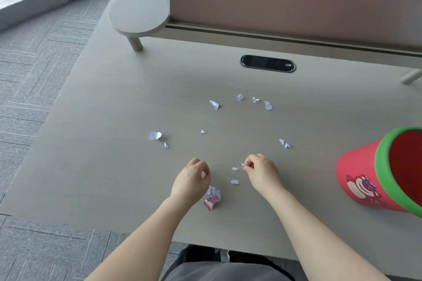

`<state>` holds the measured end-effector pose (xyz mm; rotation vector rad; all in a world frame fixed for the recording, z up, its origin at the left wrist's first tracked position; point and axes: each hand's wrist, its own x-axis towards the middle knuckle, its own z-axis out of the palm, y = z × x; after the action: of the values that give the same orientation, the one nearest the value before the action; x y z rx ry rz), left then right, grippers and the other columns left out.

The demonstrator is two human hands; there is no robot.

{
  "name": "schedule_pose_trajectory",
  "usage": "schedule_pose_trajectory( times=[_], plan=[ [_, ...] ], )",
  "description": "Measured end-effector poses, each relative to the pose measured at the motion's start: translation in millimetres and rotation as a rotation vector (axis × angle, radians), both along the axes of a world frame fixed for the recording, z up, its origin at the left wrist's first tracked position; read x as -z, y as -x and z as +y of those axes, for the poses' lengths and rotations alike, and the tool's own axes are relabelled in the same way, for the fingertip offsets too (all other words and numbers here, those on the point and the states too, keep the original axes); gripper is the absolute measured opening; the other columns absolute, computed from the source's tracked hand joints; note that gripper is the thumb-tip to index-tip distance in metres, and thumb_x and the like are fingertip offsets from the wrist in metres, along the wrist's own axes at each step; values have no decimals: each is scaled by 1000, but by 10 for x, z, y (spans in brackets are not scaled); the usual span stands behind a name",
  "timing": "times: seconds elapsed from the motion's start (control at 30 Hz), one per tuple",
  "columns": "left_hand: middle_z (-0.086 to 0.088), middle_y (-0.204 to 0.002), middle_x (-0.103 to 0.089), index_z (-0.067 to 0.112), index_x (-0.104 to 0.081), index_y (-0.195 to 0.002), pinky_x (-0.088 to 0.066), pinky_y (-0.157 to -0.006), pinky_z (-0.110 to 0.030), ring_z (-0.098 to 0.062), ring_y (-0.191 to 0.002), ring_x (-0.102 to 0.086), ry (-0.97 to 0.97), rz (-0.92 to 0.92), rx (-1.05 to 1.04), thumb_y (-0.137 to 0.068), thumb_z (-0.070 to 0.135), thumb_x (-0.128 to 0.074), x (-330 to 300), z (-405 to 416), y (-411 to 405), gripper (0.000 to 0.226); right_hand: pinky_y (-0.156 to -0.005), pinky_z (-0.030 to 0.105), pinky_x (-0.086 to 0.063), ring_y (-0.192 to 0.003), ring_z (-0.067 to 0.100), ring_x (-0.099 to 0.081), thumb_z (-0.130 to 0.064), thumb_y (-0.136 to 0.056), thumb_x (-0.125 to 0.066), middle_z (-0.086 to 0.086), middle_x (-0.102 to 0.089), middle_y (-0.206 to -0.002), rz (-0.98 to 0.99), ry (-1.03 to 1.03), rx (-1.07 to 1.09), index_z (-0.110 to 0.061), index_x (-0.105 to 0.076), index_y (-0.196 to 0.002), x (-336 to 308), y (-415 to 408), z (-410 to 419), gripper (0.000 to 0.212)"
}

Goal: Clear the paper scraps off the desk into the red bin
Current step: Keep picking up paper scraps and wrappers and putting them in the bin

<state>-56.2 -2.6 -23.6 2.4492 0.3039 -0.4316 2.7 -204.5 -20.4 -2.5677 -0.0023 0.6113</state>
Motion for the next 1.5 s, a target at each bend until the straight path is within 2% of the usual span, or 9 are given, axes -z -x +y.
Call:
schedule_pose_trajectory(
  times=[0.17, 0.3, 0.43, 0.57, 0.7, 0.87, 1.13, 1.33, 1.5],
  plan=[
    [9, -95, -53, 21, -58, -82, -53, -63, -38, -18, -73, -60, -12, 37, 48, -85, 18, -51, -19, -84, 104, 8, -69, 35, -51, -78, 20, -58, -21, -90, -55, -5, -55, -92, 42, 5, -69, -22, -61, -81, 34, 102, -72, 10],
    [13, -100, -50, 27, -56, -90, -50, -64, -30, -11, -77, -61, -10, 100, 59, -78, 27, -55, -62, -134, 223, 12, -72, 35, -53, -83, 17, -60, -27, -89, -54, -7, -52, -101, 74, -37, -115, -28, -58, -93, 42, 175, -67, 6],
    [19, -105, -44, 40, -49, -105, -43, -65, -24, -2, -81, -59, -22, 86, 103, -68, 55, -63, -106, -176, 359, 42, -70, 30, -49, -87, 19, -60, -36, -83, -66, -5, -41, -109, 63, -37, -153, -31, -49, -115, 8, 236, -42, 37],
    [15, -112, -39, 42, -43, -118, -42, -64, -25, -9, -94, -52, -77, 70, 200, -65, 48, -65, -52, -185, 422, 58, -66, 24, -37, -82, 21, -54, -34, -80, -66, -6, -31, -103, 39, 46, -224, -30, -46, -118, -3, 258, 9, 43],
    [10, -112, -43, 35, -52, -114, -43, -61, -27, -13, -94, -55, -74, 18, 175, -79, 34, -62, 29, -202, 414, 37, -62, 27, -41, -78, 22, -54, -27, -84, -64, -6, -35, -99, 23, 2, -219, -25, -50, -106, 37, 247, 69, 27],
    [4, -102, -49, 22, -59, -98, -42, -58, -30, -21, -82, -55, -46, -8, 122, -80, 21, -61, 53, -227, 357, 18, -62, 32, -43, -79, 28, -55, -18, -91, -53, 2, -45, -100, 14, -2, -273, -16, -54, -91, 61, 244, 183, 3],
    [-1, -94, -55, 13, -61, -91, -47, -67, -35, -24, -82, -58, -56, 64, 51, -86, 19, -59, 72, -282, 208, 8, -60, 32, -40, -78, 31, -57, -8, -92, -48, 6, -48, -101, 32, 70, -293, -13, -54, -88, 62, 239, 255, 9],
    [-3, -88, -56, 12, -63, -85, -42, -65, -29, -26, -82, -56, -36, 112, 22, -83, 16, -58, 36, -297, 96, 7, -65, 31, -41, -75, 26, -51, -5, -88, -46, 2, -48, -93, -49, -79, -137, -15, -53, -80, -47, 201, 179, 15],
    [0, -82, -58, 13, -62, -79, -43, -64, -27, -21, -78, -57, 22, 7, -22, -83, 18, -62, -182, -393, -111, 6, -64, 26, -33, -70, 21, -47, -5, -89, -50, -1, -46, -89, -189, -160, 19, -10, -56, -79, -313, 39, 31, 13]
  ],
)
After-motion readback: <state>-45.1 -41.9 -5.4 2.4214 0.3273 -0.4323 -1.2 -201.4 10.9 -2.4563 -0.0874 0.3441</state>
